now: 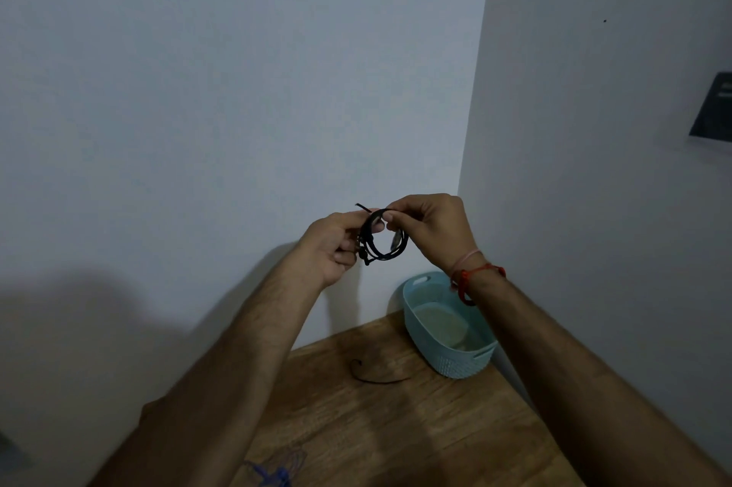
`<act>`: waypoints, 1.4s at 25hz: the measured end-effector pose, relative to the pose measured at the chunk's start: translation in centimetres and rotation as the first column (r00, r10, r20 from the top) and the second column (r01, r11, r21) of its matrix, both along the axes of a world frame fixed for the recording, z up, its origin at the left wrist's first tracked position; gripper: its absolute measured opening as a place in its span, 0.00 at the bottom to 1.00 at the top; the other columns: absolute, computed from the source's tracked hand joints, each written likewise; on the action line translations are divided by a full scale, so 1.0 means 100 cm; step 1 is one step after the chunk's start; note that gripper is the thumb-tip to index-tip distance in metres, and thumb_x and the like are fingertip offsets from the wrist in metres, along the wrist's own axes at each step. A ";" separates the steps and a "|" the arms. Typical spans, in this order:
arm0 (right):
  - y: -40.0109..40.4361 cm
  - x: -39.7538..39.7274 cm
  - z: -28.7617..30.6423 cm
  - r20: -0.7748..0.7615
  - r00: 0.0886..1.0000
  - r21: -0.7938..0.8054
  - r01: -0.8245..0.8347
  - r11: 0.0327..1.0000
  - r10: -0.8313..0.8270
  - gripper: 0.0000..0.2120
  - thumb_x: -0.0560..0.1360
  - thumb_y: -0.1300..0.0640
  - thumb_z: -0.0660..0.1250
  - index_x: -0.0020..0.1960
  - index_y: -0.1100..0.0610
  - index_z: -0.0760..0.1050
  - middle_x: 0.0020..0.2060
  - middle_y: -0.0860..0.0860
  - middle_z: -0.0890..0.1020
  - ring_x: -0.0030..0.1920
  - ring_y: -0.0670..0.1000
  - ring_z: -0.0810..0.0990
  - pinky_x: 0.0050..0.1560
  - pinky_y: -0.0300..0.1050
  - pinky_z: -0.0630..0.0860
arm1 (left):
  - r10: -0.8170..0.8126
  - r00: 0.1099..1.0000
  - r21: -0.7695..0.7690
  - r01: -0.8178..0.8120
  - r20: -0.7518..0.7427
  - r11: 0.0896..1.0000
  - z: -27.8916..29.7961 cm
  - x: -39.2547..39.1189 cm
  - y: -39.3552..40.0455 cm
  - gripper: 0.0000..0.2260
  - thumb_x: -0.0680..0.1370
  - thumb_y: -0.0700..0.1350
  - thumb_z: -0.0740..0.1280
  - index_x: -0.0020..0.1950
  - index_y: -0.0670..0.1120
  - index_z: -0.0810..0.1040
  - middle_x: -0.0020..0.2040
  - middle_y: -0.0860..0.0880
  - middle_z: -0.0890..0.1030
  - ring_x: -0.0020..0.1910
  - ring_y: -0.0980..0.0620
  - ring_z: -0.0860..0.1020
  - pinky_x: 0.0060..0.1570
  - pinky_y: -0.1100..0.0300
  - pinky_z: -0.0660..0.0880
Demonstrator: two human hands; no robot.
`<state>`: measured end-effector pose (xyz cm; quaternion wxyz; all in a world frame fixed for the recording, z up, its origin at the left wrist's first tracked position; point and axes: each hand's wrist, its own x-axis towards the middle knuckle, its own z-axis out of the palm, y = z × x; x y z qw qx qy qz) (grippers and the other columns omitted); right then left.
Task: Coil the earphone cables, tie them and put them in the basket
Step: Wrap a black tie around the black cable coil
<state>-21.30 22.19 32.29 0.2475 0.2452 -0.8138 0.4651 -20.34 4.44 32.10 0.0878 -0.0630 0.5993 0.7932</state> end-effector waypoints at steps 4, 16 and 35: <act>-0.006 -0.002 -0.001 -0.064 0.996 0.039 0.068 0.997 -0.065 0.04 0.75 0.59 0.74 0.46 0.57 0.87 0.36 0.49 0.88 0.38 0.47 0.85 0.45 0.40 0.80 | -0.100 0.993 0.137 0.091 0.056 0.986 0.006 0.002 -0.008 0.10 0.78 0.39 0.66 0.48 0.42 0.87 0.40 0.50 0.87 0.18 0.59 0.62 0.17 0.70 0.51; -0.028 0.003 -0.003 0.031 0.998 -0.166 -0.046 0.985 0.052 0.13 0.77 0.60 0.71 0.61 0.53 0.82 0.54 0.47 0.86 0.56 0.43 0.83 0.59 0.37 0.77 | 0.152 0.988 0.303 -0.145 0.001 0.942 0.015 0.016 0.004 0.04 0.79 0.39 0.69 0.53 0.41 0.81 0.41 0.49 0.84 0.18 0.60 0.65 0.14 0.70 0.56; -0.086 0.009 0.008 0.239 0.877 -0.794 -0.071 0.603 0.417 0.12 0.84 0.57 0.61 0.56 0.64 0.77 0.42 0.54 0.80 0.40 0.49 0.78 0.37 0.42 0.77 | 0.568 0.689 0.135 -0.576 -0.450 0.806 0.021 0.041 0.024 0.07 0.74 0.41 0.78 0.51 0.48 0.89 0.41 0.52 0.88 0.32 0.59 0.80 0.31 0.63 0.75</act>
